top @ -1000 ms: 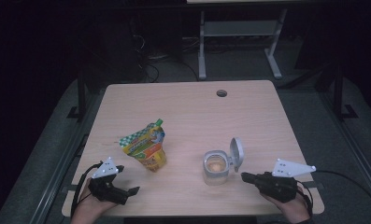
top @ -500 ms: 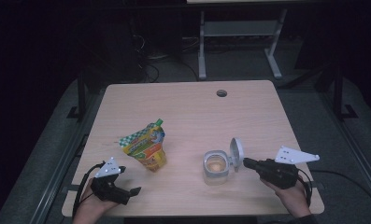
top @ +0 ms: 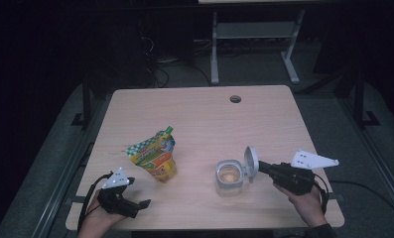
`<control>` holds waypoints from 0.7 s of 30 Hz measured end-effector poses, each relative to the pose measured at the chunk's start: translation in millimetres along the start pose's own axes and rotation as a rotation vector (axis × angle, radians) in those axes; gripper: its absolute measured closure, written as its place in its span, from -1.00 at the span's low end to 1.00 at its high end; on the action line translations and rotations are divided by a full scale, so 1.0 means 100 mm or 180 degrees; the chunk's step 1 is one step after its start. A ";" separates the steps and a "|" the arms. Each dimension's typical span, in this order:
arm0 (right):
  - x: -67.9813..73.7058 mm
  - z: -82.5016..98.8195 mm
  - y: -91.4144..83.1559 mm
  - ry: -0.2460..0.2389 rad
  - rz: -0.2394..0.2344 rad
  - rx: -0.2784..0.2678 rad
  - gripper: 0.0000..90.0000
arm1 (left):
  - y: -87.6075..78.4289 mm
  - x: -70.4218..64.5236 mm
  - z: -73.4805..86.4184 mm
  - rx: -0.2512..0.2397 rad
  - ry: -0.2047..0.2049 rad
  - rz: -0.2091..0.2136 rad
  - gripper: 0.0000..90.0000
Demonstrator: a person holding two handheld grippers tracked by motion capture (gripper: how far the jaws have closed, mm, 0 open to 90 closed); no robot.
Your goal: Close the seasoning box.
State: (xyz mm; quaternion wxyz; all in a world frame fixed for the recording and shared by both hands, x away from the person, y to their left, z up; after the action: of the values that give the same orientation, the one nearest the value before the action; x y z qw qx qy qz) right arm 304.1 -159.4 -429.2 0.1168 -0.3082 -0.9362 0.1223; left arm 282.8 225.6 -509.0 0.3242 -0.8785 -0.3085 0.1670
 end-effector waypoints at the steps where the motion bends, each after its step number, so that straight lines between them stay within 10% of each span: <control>1: 0.00 -0.01 0.00 -0.0006 0.0000 0.0001 1.00 | 0.00 0.00 0.00 0.0003 0.0010 0.0002 -1.00; 21: 0.19 -0.11 0.19 -0.0115 -0.0175 0.0002 1.00 | 0.00 -0.01 0.00 0.0004 -0.0005 0.0035 -1.00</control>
State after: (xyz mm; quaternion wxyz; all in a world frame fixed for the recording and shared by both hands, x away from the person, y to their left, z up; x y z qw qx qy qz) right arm 302.5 -131.0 -421.9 0.1033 -0.2800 -0.9462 0.1249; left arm 281.9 224.9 -509.6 0.3236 -0.8799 -0.3037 0.1696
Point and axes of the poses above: each handheld gripper's, and its own axes: y roughly forward along the jaws, z roughly out of its underside, x roughly to its left, the point moved 9 cm from there along y, roughly forward along the jaws, and after that the axes turned 1 degree about -x, right-handed, at the moved point
